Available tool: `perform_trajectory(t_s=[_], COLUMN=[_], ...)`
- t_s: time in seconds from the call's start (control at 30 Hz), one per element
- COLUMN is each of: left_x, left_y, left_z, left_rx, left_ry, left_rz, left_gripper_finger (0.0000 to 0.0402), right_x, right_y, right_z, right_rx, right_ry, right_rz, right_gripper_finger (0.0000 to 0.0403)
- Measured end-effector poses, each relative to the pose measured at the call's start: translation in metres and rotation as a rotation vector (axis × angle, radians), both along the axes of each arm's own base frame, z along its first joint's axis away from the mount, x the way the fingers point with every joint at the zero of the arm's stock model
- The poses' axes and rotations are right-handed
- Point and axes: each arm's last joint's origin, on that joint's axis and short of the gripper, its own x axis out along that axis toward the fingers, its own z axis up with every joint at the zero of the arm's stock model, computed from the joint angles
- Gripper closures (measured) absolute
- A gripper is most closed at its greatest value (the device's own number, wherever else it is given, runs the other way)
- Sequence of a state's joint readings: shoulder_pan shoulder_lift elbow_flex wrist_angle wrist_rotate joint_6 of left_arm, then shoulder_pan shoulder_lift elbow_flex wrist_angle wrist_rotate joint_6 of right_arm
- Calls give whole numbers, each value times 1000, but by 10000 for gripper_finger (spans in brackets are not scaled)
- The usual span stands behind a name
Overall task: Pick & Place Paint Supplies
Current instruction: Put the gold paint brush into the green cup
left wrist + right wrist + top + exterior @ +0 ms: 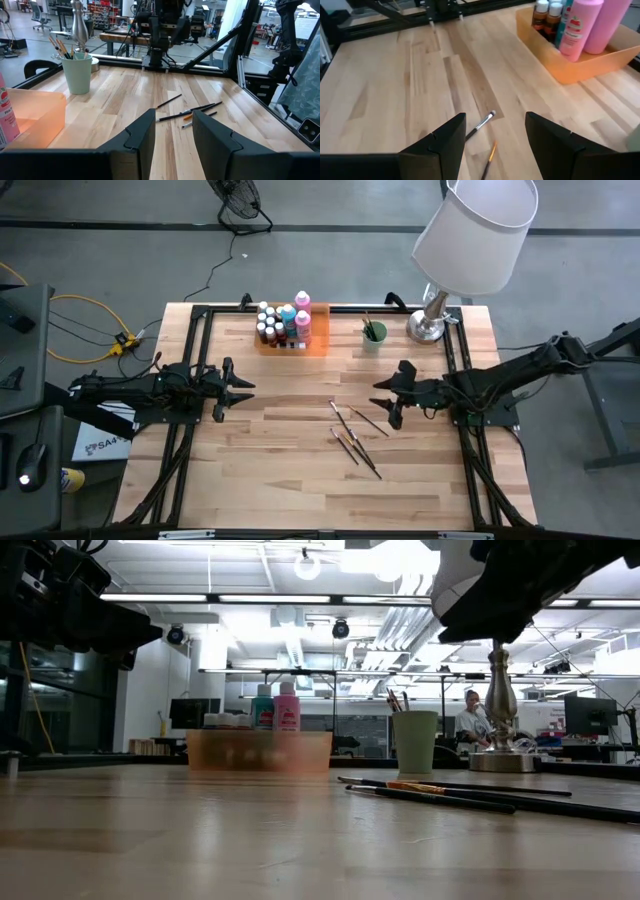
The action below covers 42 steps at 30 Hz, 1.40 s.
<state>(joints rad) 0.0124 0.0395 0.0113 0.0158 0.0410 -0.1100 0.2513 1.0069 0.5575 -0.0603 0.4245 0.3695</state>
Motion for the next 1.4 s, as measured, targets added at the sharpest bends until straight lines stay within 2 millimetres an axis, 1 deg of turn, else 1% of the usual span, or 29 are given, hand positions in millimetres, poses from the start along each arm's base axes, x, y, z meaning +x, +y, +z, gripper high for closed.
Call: perform_trajectory(t_s=[0.1,0.23,0.47,0.6,0.8,1.03,1.2,1.4], left_x=[0,0,0,0,0,0,0,0], left_y=[0,0,0,0,0,0,0,0], left_z=[0,0,0,0,0,0,0,0], left_rx=[0,0,0,0,0,0,0,0], left_ry=[0,0,0,-1,0,0,0,0], left_rz=[0,0,0,0,0,0,0,0], left_gripper_finger=[275,275,275,275,275,275,275,275], right_x=[0,4,13,21,42,60,68,74], right_y=[-1,0,4,7,20,35,41,44], right_z=[0,-7,-21,-27,-25,-25,-23,-12], right_rx=[-8,8,142,191,212,215,234,268], right_ry=[-5,19,66,96,127,159,196,255], right_rz=[-30,-63,-83,-76,-20,28,69,54], right_gripper_finger=[204,204,204,204,204,204,204,204])
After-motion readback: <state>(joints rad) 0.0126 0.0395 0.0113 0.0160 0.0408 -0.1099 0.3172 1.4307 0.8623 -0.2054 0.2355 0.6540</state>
